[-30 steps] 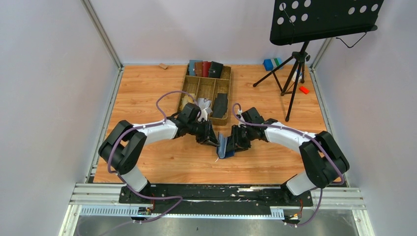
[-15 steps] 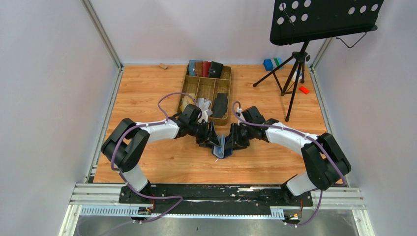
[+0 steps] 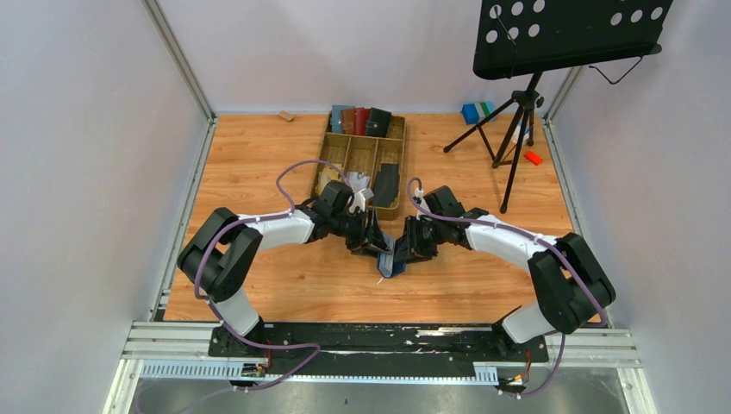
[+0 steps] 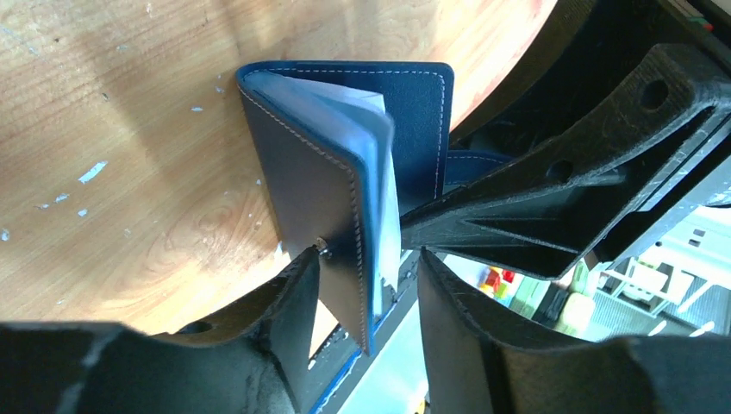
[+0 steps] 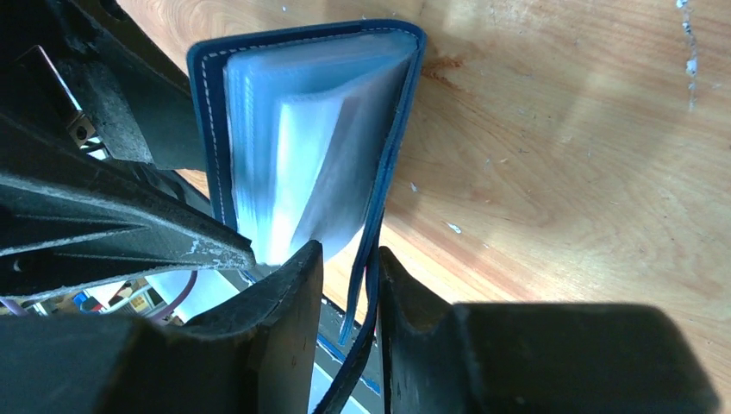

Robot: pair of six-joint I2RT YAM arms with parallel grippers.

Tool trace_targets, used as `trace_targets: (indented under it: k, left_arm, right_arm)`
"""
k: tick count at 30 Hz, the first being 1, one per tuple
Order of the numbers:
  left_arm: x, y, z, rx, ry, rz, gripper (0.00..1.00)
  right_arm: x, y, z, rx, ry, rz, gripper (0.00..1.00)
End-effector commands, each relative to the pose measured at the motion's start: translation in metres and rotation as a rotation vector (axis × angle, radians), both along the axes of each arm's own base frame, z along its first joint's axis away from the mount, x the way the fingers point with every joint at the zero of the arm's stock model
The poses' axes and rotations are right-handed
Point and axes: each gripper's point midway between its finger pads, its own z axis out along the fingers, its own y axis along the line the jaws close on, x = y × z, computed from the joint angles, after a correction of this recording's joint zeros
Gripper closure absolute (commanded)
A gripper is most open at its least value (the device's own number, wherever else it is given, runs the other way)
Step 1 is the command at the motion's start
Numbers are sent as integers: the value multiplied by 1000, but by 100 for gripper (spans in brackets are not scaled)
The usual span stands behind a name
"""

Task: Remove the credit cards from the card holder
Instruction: Open the card holder at the center of the board.

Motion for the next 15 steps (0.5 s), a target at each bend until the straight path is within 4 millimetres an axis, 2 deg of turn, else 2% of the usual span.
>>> trace_targets:
  k: [1, 2, 5, 8, 12, 15]
  left_arm:
    - [1, -5, 11, -46, -24, -11, 52]
    - [1, -5, 11, -46, -23, -9, 54]
    - [2, -5, 13, -43, -35, -12, 54]
    - [3, -4, 12, -31, -41, -19, 56]
    - [-2, 1, 4, 3, -15, -20, 70]
    - [-3, 4, 0, 28, -8, -18, 74]
  right_arm:
    - [4, 6, 9, 38, -30, 11, 72]
    - [4, 6, 8, 38, -28, 11, 72]
    - [2, 5, 5, 35, -20, 13, 69]
    - [2, 4, 5, 35, -22, 8, 58]
    - [6, 1, 11, 22, -55, -4, 54]
    - [8, -3, 15, 18, -72, -11, 50]
